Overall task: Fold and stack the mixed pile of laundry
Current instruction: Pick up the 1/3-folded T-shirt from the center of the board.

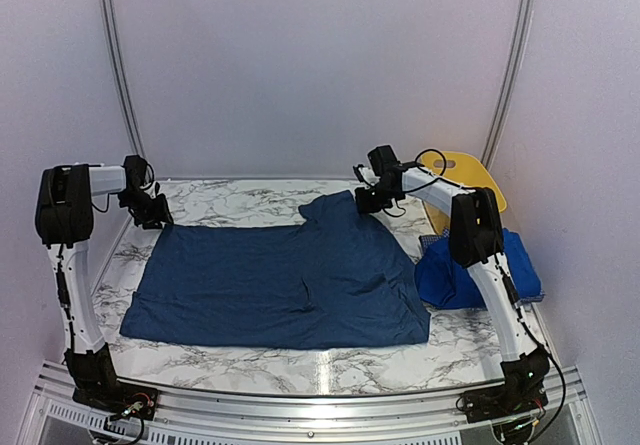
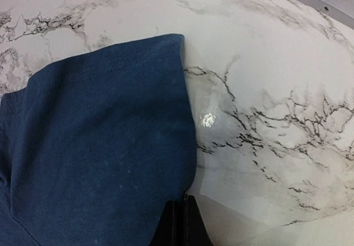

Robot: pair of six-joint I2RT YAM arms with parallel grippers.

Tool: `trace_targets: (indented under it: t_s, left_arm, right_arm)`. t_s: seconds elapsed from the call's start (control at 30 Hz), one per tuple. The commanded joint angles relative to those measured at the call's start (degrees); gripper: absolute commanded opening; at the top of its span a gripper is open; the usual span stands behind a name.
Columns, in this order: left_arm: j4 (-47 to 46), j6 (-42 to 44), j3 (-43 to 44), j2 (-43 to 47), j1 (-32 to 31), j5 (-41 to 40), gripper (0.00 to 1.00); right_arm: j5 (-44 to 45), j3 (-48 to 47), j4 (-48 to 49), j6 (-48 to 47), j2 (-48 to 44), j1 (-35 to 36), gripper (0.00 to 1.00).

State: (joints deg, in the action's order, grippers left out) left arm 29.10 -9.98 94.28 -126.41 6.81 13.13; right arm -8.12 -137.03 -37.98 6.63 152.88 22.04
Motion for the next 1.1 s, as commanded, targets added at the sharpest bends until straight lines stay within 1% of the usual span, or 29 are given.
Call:
trace_targets:
  t_s: [0.0, 0.07, 0.2, 0.27, 0.33, 0.37, 0.43, 0.47, 0.53, 0.57, 0.6, 0.83, 0.9, 1.07]
  left_arm:
    - [1.8, 1.8, 3.2, -3.0, 0.1, 1.6, 0.36]
    - [1.8, 1.6, 3.7, -3.5, 0.1, 2.1, 0.29]
    - [1.9, 1.3, 4.2, -3.7, 0.2, 4.0, 0.13]
    - [1.9, 0.8, 4.0, -3.5, 0.2, 4.2, 0.09]
    - [1.9, 0.6, 3.5, -3.0, 0.2, 3.9, 0.10]
    - [1.9, 0.5, 3.2, -2.7, 0.2, 3.2, 0.14]
    - [1.9, 0.2, 2.8, -2.4, 0.3, 2.5, 0.22]
    - [2.0, 0.1, 2.7, -2.2, 0.2, 1.5, 0.28]
    - [2.5, -0.2, 2.3, -1.7, 0.3, -0.8, 0.43]
    - [2.5, -0.1, 2.0, -1.4, 0.3, -1.4, 0.48]
    - [2.5, 0.0, 1.6, -1.1, 0.3, -1.7, 0.49]
    - [2.7, 2.0, -0.9, -0.7, -0.2, -3.2, 0.41]
    - [2.7, 2.2, -1.5, -0.9, -0.5, -3.1, 0.36]
    - [2.7, 2.6, -1.3, -1.6, -1.4, -2.1, 0.20]
  right_arm:
    - [-1.7, -0.1, -3.3, 2.0, 2.4, -0.4, 0.00]
    - [-2.0, -0.1, -3.1, 2.4, 2.4, -0.7, 0.00]
    - [-3.0, -0.4, -2.4, 3.8, 2.2, -1.5, 0.00]
    - [-3.5, -0.4, -2.0, 4.5, 2.0, -1.9, 0.00]
    - [-3.8, -0.4, -1.8, 4.7, 1.8, -2.0, 0.00]
    - [-3.9, -0.4, -1.8, 4.7, 1.7, -2.0, 0.00]
    - [-4.0, -0.1, -1.8, 4.9, 1.6, -1.9, 0.00]
    - [-4.2, 0.1, -1.9, 4.9, 1.6, -2.0, 0.00]
    - [-4.4, 0.2, -1.9, 5.1, 1.5, -1.9, 0.00]
    - [-4.4, 0.3, -1.9, 5.1, 1.5, -1.9, 0.00]
    - [-4.4, 0.3, -1.8, 5.1, 1.5, -1.9, 0.00]
    - [-3.8, 1.5, -1.6, 4.9, 0.8, -1.9, 0.00]
    - [-3.8, 1.5, -1.6, 4.8, 0.8, -2.0, 0.00]
    - [-3.5, 1.3, -1.3, 4.9, 1.2, -1.9, 0.00]
